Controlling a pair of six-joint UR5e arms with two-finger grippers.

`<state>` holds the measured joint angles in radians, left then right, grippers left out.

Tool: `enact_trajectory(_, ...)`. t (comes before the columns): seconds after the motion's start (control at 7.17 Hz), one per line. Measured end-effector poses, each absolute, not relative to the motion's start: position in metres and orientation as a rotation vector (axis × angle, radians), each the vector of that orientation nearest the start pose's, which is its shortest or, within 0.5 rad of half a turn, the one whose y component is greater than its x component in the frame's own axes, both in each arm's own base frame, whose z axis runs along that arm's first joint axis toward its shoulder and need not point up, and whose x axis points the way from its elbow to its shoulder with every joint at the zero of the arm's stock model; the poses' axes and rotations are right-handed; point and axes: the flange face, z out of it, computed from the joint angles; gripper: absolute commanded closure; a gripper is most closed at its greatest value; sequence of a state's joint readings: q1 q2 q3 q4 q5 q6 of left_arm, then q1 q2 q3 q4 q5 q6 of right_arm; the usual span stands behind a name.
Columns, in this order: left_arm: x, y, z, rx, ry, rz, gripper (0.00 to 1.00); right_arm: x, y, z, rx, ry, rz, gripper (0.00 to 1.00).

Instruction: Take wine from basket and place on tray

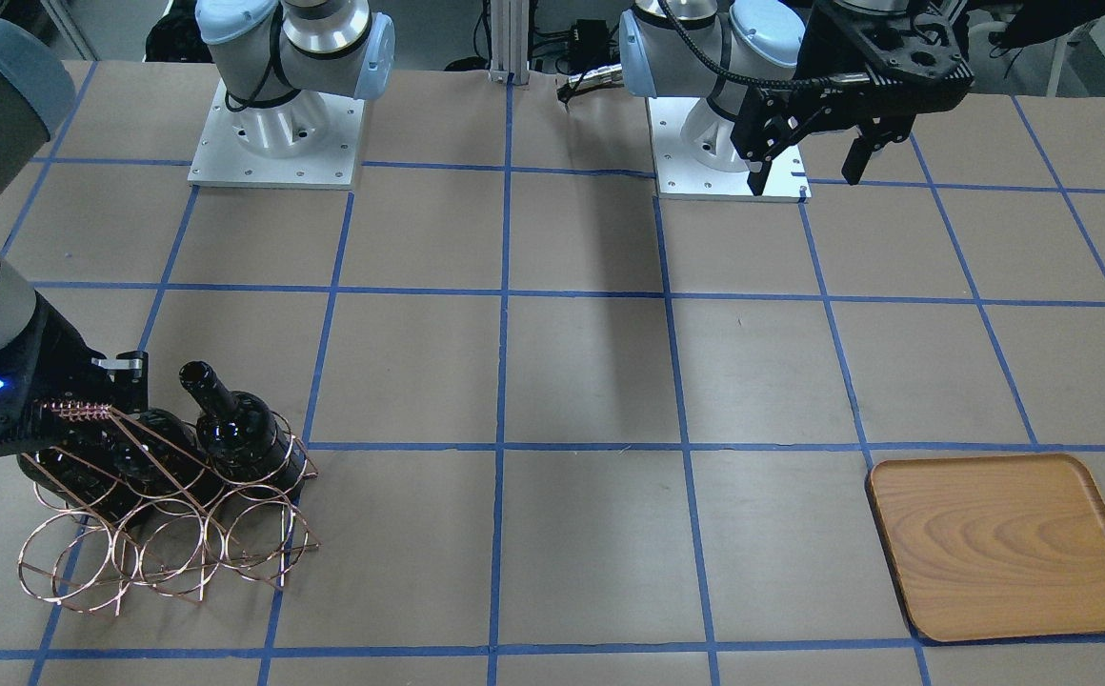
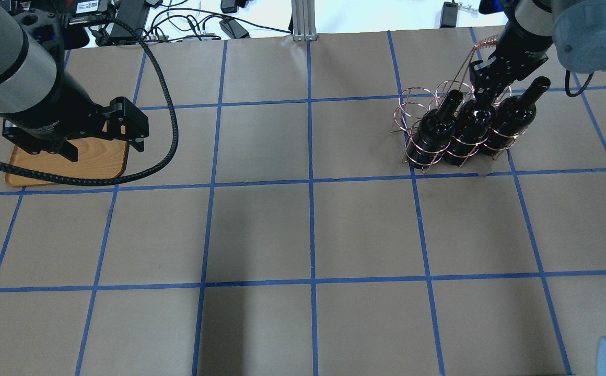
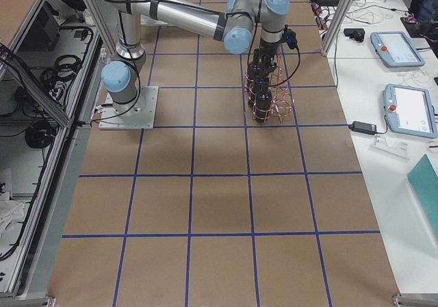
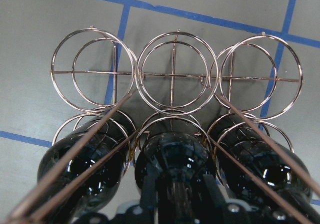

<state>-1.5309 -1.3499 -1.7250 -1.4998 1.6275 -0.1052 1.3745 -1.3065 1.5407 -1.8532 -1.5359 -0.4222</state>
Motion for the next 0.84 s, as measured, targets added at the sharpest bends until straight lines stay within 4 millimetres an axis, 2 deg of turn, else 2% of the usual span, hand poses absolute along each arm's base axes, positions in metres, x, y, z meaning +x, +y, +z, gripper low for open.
enact_trajectory(0.42, -0.1112, -0.4145, 0.5196, -0.230, 3.073, -0.218, 0.00, 0.0167, -0.6121, 0.3860, -0.363, 3.112, -0.093, 0.21)
enact_trajectory(0.56, -0.1112, -0.4144, 0.5199, -0.230, 3.073, -0.220, 0.00, 0.0165, -0.6123, 0.3858, -0.362, 3.115, -0.096, 0.24)
enact_trajectory(0.7, -0.1112, -0.4143, 0.5200, -0.230, 3.073, -0.220, 0.00, 0.0163, -0.6122, 0.3852, -0.359, 3.116, -0.091, 0.43)
enact_trajectory(0.84, -0.1112, -0.4142, 0.5194, -0.230, 3.073, -0.217, 0.00, 0.0163, -0.6114, 0.3842, -0.357, 3.116, -0.079, 0.56)
